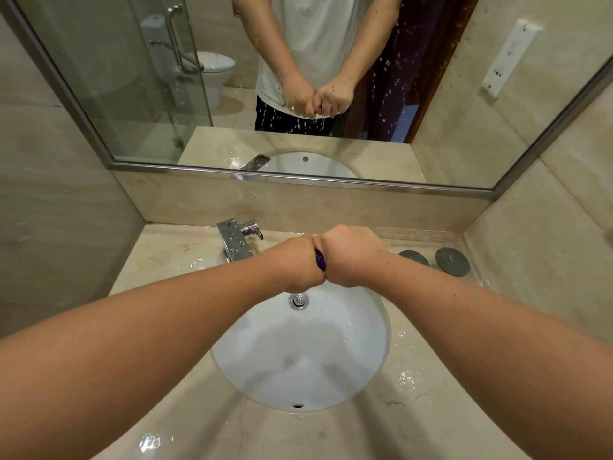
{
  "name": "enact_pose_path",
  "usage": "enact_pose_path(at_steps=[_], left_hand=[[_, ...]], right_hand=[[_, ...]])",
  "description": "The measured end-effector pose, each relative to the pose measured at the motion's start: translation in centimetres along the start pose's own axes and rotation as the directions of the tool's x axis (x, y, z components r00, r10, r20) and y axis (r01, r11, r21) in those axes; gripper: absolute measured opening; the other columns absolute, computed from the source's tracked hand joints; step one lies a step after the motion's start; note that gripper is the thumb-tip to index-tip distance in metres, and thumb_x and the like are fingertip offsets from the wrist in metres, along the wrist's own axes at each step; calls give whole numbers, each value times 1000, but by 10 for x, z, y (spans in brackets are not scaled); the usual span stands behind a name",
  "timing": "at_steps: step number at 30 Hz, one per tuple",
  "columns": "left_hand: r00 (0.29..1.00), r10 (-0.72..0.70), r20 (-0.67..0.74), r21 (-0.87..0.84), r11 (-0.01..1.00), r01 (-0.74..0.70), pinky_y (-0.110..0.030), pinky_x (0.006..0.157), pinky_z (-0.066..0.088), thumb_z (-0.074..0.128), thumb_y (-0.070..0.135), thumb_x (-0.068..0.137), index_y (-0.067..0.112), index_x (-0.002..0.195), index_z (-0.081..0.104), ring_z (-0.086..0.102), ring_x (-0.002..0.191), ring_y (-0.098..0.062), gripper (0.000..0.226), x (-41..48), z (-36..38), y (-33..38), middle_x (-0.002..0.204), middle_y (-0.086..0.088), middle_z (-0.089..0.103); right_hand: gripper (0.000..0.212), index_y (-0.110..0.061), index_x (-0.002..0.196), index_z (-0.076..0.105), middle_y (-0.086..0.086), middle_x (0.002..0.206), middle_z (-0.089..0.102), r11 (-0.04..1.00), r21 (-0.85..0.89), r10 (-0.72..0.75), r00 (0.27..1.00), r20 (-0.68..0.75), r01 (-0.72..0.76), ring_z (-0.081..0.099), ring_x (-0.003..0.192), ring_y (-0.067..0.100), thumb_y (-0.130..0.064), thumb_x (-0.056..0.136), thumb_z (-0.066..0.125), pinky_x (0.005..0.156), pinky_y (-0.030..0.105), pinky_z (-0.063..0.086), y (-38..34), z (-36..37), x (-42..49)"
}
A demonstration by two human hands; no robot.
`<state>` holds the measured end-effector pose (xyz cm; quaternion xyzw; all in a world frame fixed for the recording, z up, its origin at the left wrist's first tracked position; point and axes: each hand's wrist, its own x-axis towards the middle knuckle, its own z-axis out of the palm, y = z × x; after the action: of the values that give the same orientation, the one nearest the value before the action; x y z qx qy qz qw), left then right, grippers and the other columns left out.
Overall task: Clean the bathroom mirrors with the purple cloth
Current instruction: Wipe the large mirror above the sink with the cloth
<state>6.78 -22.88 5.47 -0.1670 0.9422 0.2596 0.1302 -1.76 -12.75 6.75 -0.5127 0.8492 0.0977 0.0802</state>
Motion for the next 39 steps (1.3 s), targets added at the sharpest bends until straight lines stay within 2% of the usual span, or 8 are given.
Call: enact_pose_path(at_steps=[5,8,10,13,15,28,35,39], left_hand=[[989,-87,119,-186,977,108,-17,42,35,72,21,76,15,92,59,51,48,-16,21,5,-13,-3,68,-2,59],[980,-143,135,-366,912,184,-17,37,32,78,37,66,22,101,50,45,40,-12,47,2,-29,-11,66,-2,59],[980,-143,136,-523,830,194,-21,42,31,70,47,66,21,102,50,46,47,-16,48,-2,-35,-12,67,-5,60],[974,-149,171,-861,459,221,-28,54,37,49,38,79,7,102,58,51,55,-23,39,-4,-38,-10,71,-10,61],[984,-131,124,-940,302,159,-34,68,48,43,17,91,8,112,63,62,72,-26,31,-5,-40,-10,91,-13,68],[978,-186,-91,-846,532,22,-29,68,57,75,28,88,17,102,63,69,79,-14,22,-25,-62,17,94,-3,73],[901,-219,-374,-738,659,-146,-31,74,53,59,30,99,21,85,68,63,76,-13,18,-19,-85,33,80,5,70],[830,-116,-545,-531,814,-235,-29,68,48,50,39,101,27,86,63,59,69,-9,23,-23,-116,52,78,9,67]], right_hand=[[22,-31,88,47,-6,80,52,982,187,44,994,-96,-25,60,80,28,-18,79,63,56,30,34,2,8,0],[64,-31,131,46,-4,118,50,825,543,260,957,-127,-152,58,102,22,-18,75,76,74,36,47,5,13,0],[77,-32,148,36,-3,121,46,461,860,446,895,-9,-221,56,101,17,-9,82,68,79,35,52,2,13,-4],[36,-26,126,57,5,109,62,-331,931,444,844,301,-158,66,84,23,-16,92,49,65,34,54,-4,5,-12],[27,-24,117,64,7,110,69,-538,834,312,889,335,-126,72,90,27,-36,96,51,69,40,57,-6,5,-16],[51,-12,115,55,13,105,74,-646,762,201,972,121,39,74,88,28,-17,71,80,71,41,60,12,-16,-35],[39,-15,105,53,9,95,76,-472,881,288,951,118,34,70,85,28,-30,80,79,90,48,54,36,-31,-53],[36,-19,117,54,7,112,69,-290,955,589,777,222,-53,64,98,24,-5,87,67,76,35,44,57,-33,-63]])
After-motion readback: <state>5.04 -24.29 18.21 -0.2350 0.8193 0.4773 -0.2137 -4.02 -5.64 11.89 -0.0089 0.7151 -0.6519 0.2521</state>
